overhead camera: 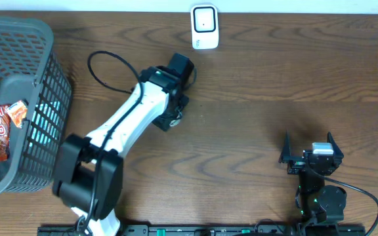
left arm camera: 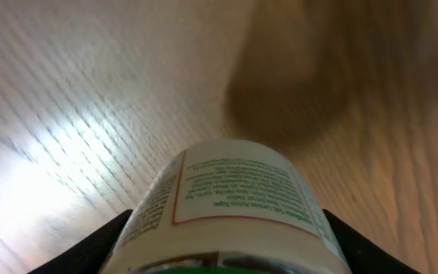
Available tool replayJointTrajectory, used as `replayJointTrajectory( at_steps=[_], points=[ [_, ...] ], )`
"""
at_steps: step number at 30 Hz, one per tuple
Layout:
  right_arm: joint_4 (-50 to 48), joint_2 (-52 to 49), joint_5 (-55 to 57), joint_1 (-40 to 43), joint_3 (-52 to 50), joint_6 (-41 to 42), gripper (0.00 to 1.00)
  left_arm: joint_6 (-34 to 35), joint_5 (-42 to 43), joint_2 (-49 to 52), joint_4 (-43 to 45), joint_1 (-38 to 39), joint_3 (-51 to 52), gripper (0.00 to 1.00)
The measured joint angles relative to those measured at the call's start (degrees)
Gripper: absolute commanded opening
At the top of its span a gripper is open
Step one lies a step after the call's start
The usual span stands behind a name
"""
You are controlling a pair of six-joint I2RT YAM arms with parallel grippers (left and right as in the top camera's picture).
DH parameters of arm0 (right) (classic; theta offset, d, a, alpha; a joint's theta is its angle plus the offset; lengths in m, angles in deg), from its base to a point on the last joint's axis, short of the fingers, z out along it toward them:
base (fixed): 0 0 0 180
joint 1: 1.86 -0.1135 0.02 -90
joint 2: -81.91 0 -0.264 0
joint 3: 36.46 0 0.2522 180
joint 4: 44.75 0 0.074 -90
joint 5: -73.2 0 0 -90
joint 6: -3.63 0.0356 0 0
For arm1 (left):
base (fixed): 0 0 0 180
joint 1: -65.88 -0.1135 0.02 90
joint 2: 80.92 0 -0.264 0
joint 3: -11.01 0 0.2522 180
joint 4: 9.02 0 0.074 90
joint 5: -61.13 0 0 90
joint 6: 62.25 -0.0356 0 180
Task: Scan the item barcode
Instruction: 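Carry the bottle toward the white scanner and set it on the table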
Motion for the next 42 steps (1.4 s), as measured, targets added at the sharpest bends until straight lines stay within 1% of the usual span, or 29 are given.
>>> replayJointTrajectory(
  at_steps=[2,5,6,7,9,11,14,17,18,21,23,26,29,34,37,40,42],
  points=[
    [0.00,0.00,0.00,0.00,0.00,0.00,0.99,5.53,-0.02,1.38,0.02,0.85,0.00,0.65],
    [0.00,0.00,0.00,0.00,0.00,0.00,0.99,11.93,-0.07,2.99,0.04,2.21,0.00,0.65],
    [0.00,0.00,0.00,0.00,0.00,0.00,0.99,14.27,-0.17,3.61,0.04,2.78,0.00,0.67],
    [0.00,0.00,0.00,0.00,0.00,0.00,0.99,16.35,-0.17,4.20,0.04,3.34,0.00,0.72],
    [0.00,0.00,0.00,0.00,0.00,0.00,0.99,20.00,-0.22,5.20,0.07,4.31,0.00,0.75],
    [0.00,0.00,0.00,0.00,0.00,0.00,0.99,23.02,-0.20,5.95,0.07,4.92,0.00,0.76],
    [0.02,0.00,0.00,0.00,0.00,0.00,0.99,25.90,-0.24,6.27,0.70,5.07,0.00,0.77],
    [0.00,0.00,0.00,0.00,0.00,0.00,0.99,27.32,-0.26,6.27,1.11,5.01,0.00,0.78],
    [0.00,0.00,-0.02,0.00,0.00,0.00,0.99,27.50,-0.24,6.27,1.11,5.01,0.00,0.84],
    [0.00,0.00,0.00,0.00,0.00,0.00,0.99,28.11,0.31,6.27,1.53,5.01,0.00,0.91],
    [0.00,0.00,-0.02,0.00,0.00,0.00,0.99,27.82,0.90,6.12,3.04,4.87,0.00,0.93],
    [0.00,0.00,0.00,0.00,0.00,0.00,0.99,24.98,2.05,4.85,5.05,4.37,0.00,0.96],
    [0.00,0.00,0.00,0.00,0.00,0.00,0.99,21.66,2.56,1.53,4.76,3.89,0.00,0.96],
    [0.00,0.00,0.00,0.00,0.00,0.00,0.99,14.80,3.21,-9.92,3.19,3.67,0.00,0.96],
    [0.00,0.00,0.00,0.00,0.00,0.00,0.99,11.67,3.30,-16.37,2.12,3.67,0.00,0.97],
    [0.02,0.00,-0.02,0.00,0.00,0.00,0.99,7.30,3.19,-23.43,2.60,3.65,0.02,0.99],
    [0.02,0.00,-0.02,0.00,0.00,0.00,0.99,2.89,2.27,-28.57,5.31,3.67,0.07,0.99]
  ],
)
